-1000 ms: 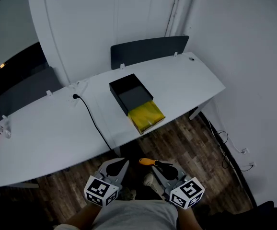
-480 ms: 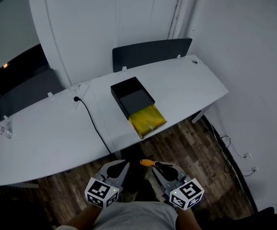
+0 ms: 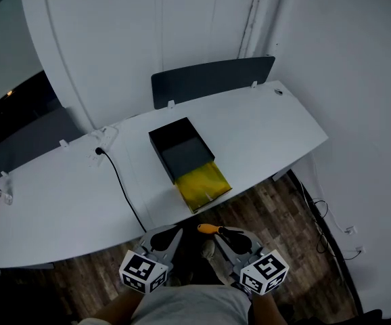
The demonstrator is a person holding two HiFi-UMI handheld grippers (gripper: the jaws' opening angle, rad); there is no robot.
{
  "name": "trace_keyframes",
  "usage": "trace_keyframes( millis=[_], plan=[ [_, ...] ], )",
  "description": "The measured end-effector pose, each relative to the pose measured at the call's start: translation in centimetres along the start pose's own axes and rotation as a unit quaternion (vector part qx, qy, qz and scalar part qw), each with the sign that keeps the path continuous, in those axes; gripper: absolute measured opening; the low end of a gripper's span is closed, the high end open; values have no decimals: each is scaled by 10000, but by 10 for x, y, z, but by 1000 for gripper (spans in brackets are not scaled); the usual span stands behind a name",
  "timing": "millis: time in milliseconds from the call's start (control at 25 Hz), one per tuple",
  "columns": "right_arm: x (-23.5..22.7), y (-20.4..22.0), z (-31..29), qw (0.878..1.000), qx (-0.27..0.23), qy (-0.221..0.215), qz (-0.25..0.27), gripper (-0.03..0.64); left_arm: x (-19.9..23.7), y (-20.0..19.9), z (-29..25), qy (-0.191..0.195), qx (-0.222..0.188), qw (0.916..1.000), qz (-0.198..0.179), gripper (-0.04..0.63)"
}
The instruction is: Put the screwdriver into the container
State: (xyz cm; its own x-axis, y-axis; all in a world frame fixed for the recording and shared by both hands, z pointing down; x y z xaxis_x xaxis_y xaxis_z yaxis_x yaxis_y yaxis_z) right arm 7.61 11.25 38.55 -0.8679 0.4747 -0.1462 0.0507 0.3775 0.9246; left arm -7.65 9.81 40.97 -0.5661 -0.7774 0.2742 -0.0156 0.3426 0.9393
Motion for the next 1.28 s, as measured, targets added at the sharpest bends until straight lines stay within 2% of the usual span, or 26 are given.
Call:
trace_keyframes(
  millis=[520, 1080, 1280],
  plan=[
    [-83, -36, -56, 9996, 101, -213, 123, 81, 45, -34, -82, -187, -67, 9998, 26, 2],
    [-137, -54, -109, 9953, 277, -885, 270, 83, 76, -49, -127, -882, -192, 9957, 201, 2],
    [-149, -53, -121, 9938, 376, -959, 409, 83, 83, -49, -137, -997, -182, 9945, 262, 2]
  ],
)
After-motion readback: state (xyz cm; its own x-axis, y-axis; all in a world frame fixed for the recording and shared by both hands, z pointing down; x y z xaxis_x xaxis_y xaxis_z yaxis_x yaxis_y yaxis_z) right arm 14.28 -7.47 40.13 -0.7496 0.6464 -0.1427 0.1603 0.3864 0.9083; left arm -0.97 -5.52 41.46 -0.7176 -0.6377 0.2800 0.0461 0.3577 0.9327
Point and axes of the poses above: the fingertips, and each gripper's own axes: z backward along the fingers, x to its left, y out of its underside, the point moved 4 cm from there along z, backward along the fingers, and after that the axes turned 15 degrees about y, right-handed, at the moved point
